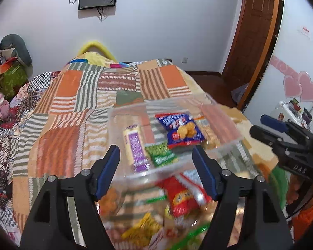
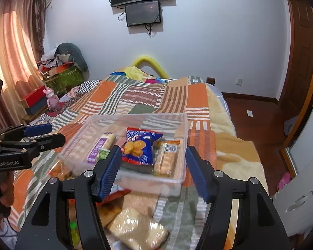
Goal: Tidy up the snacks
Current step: 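Place pea snack in box with left tool while right tool drops pastry bag in, then grasp yellow snack bag with left tool while right tool grasps wrapped bread loaf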
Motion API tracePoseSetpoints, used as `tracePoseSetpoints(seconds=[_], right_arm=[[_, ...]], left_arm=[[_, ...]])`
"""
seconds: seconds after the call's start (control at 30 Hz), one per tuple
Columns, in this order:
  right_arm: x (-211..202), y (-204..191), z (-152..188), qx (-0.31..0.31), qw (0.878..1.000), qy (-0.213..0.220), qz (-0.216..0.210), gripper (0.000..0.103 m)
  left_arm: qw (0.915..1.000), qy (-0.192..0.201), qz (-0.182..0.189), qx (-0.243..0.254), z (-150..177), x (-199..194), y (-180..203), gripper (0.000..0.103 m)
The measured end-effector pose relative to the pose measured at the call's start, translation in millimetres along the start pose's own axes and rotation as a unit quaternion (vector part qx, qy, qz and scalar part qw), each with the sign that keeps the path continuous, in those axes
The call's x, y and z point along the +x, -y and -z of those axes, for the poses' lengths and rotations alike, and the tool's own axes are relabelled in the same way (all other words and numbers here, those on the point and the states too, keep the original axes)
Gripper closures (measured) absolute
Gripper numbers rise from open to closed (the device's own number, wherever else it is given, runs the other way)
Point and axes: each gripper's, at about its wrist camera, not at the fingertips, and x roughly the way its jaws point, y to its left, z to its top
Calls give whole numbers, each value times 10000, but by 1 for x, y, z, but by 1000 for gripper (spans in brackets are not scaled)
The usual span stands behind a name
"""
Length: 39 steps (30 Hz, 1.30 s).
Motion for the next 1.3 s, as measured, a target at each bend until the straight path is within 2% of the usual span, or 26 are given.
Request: tracePoseSetpoints(seconds=[0.3,0.53,0.7,0.8,0.83,0.9,1.07,1.17,1.3], right_arm=[[-10,-5,33,-22,9998,-181,49,34],[-2,-5,59,23,9987,-515,51,28],[13,-7,76,-5,9963,-855,92,28],[21,-5,83,-39,9947,-1017,173,28],[24,-5,84,-30,9943,-1045,186,24],[26,-3,83,69,9943,-1053,141,20],[32,-10,81,30,9930,-1178,-128,19],[33,-18,82,-136,9924,-1220,-124,13],[41,-25,84,-216,9911,-1309,-72,12]], left_arm=[[9991,-358,-115,-208,55,-20,-27,24],[9937,-924,-149,-609,106,-2,-52,23],[9903,-1209,-25,-681,131,9,-52,23],[9897,-1251,127,-690,139,13,-45,23],[9897,-1252,139,-678,139,15,-43,22],[9905,-1208,106,-655,138,17,-39,22],[9869,-1372,380,-763,134,30,-32,20],[9880,-1375,293,-643,137,38,-25,20],[9892,-1309,215,-631,138,40,-22,20]])
